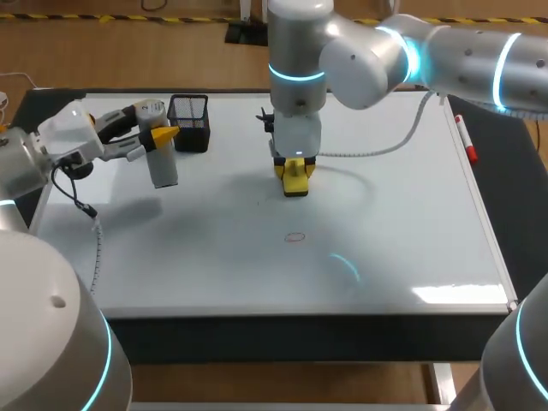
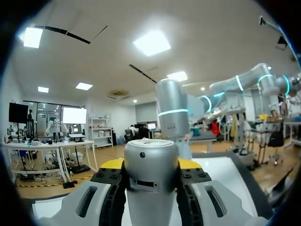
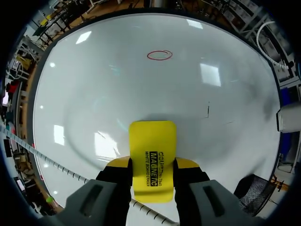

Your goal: Pick up the inspection probe, press it on each red-marked spot on the whiteboard one by one, put down the probe, pick up the eraser, and wipe off all the red marks.

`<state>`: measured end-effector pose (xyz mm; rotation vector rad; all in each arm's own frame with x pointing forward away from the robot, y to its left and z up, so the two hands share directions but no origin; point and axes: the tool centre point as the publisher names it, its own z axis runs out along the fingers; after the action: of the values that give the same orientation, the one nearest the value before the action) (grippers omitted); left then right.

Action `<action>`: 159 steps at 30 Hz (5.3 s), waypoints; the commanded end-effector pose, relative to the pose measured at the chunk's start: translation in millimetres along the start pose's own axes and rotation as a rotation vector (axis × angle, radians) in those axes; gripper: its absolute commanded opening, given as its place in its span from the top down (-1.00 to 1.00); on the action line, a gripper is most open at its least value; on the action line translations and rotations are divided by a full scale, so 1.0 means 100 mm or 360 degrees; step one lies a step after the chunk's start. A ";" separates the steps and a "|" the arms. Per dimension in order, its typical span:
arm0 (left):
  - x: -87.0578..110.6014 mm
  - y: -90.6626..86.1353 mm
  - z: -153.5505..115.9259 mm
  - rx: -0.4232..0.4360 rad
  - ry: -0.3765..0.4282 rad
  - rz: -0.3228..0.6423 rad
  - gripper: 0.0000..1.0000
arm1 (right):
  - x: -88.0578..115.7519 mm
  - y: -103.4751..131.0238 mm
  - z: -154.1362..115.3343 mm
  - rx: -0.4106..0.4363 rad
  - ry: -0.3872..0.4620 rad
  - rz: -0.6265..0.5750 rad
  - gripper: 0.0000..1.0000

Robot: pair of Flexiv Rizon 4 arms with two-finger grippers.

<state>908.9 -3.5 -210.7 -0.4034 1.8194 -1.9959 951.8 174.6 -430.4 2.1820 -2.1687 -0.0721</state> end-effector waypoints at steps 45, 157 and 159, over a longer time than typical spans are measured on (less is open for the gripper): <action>0.00 -0.01 0.00 0.0002 -0.0003 0.0002 1.00 | 1.29 -0.45 -0.47 0.0032 0.0019 0.0332 1.00; 2.06 0.52 1.66 0.0175 0.0586 -0.0213 1.00 | 2.04 -0.63 -0.42 -0.0012 0.0016 0.0555 1.00; 2.07 0.52 1.66 0.0176 0.0589 -0.0215 1.00 | 2.04 -0.63 -0.42 -0.0012 0.0016 0.0555 1.00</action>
<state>812.9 -250.2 -258.7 -0.1264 1.9232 -2.3823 1019.2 -27.5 -391.7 1.7602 -2.5005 -0.0549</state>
